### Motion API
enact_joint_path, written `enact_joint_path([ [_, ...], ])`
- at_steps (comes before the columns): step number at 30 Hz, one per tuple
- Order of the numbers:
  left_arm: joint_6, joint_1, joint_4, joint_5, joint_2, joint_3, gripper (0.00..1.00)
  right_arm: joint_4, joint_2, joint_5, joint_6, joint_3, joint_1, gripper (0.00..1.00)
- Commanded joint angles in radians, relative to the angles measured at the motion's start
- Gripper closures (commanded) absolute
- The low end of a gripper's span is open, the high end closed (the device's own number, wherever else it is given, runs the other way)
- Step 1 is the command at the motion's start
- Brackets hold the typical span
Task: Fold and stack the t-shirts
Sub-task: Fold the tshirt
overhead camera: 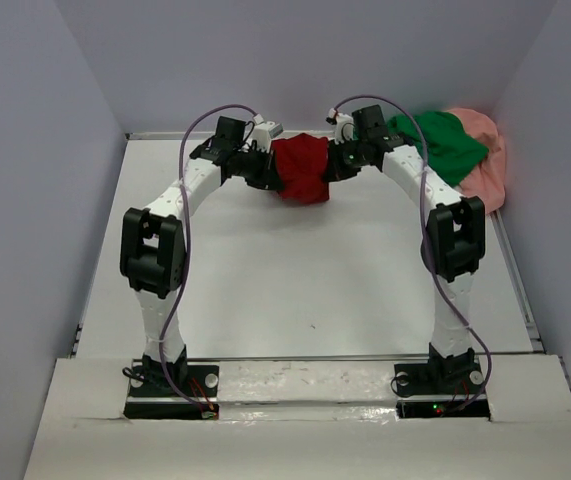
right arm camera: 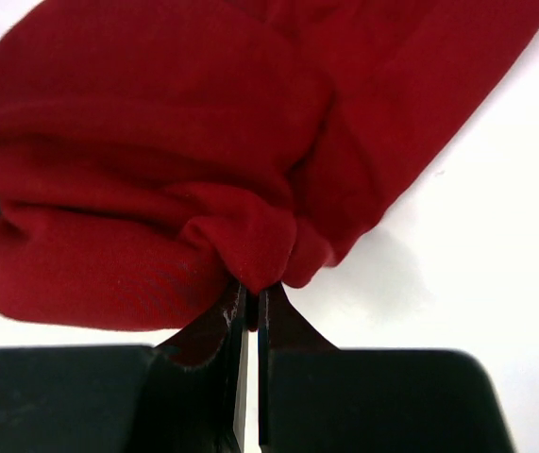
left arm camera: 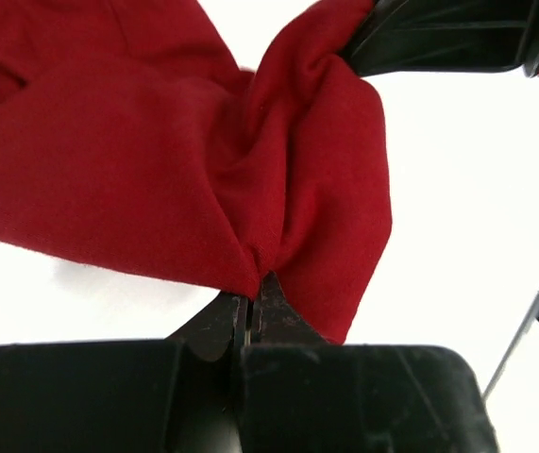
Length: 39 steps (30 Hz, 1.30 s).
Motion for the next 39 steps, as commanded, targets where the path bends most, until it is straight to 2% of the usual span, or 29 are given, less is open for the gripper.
enact_joint_path([
  [1,-0.018,0.017,0.073,-0.058,0.022,0.075,1.00,0.063,0.088,0.076,0.012,0.118,-0.014,1.00],
  [5,-0.027,0.036,0.157,-0.136,0.066,0.101,1.00,0.080,0.180,0.098,0.029,0.266,-0.023,1.00],
  [12,0.004,0.057,0.094,-0.136,0.268,0.315,1.00,0.094,0.315,0.185,0.023,0.440,-0.033,1.00],
  [16,0.005,0.085,0.104,-0.139,0.334,0.400,1.00,0.117,0.359,0.227,0.029,0.485,-0.042,1.00],
  [20,0.010,0.103,0.108,-0.134,0.397,0.465,1.00,0.213,0.365,0.266,0.075,0.456,-0.060,1.00],
  [23,-0.001,0.115,0.174,-0.174,0.411,0.453,1.00,0.308,0.368,0.323,0.102,0.425,-0.060,1.00],
  [24,-0.033,0.128,0.256,-0.209,0.399,0.432,1.00,0.326,0.385,0.329,0.108,0.428,-0.060,1.00],
  [27,-0.085,0.137,0.419,-0.323,0.343,0.283,0.98,0.350,0.439,0.345,0.128,0.503,-0.060,1.00],
  [29,-0.093,0.137,0.551,-0.384,0.327,0.206,0.91,0.349,0.514,0.317,0.144,0.564,-0.060,0.81],
  [30,-0.099,0.135,0.580,-0.407,0.330,0.195,0.86,0.343,0.537,0.299,0.145,0.622,-0.060,0.58],
  [31,-0.099,0.137,0.603,-0.426,0.341,0.207,0.57,0.340,0.554,0.287,0.151,0.638,-0.060,0.24],
  [32,-0.099,0.135,0.598,-0.437,0.353,0.219,0.38,0.330,0.571,0.274,0.161,0.652,-0.060,0.00],
  [33,-0.110,0.135,0.593,-0.467,0.376,0.232,0.24,0.326,0.591,0.221,0.165,0.658,-0.060,0.00],
  [34,-0.117,0.134,0.588,-0.477,0.384,0.239,0.01,0.324,0.594,0.184,0.162,0.649,-0.060,0.00],
  [39,-0.107,0.122,0.643,-0.551,0.338,0.185,0.01,0.324,0.537,0.142,0.141,0.546,-0.051,0.00],
])
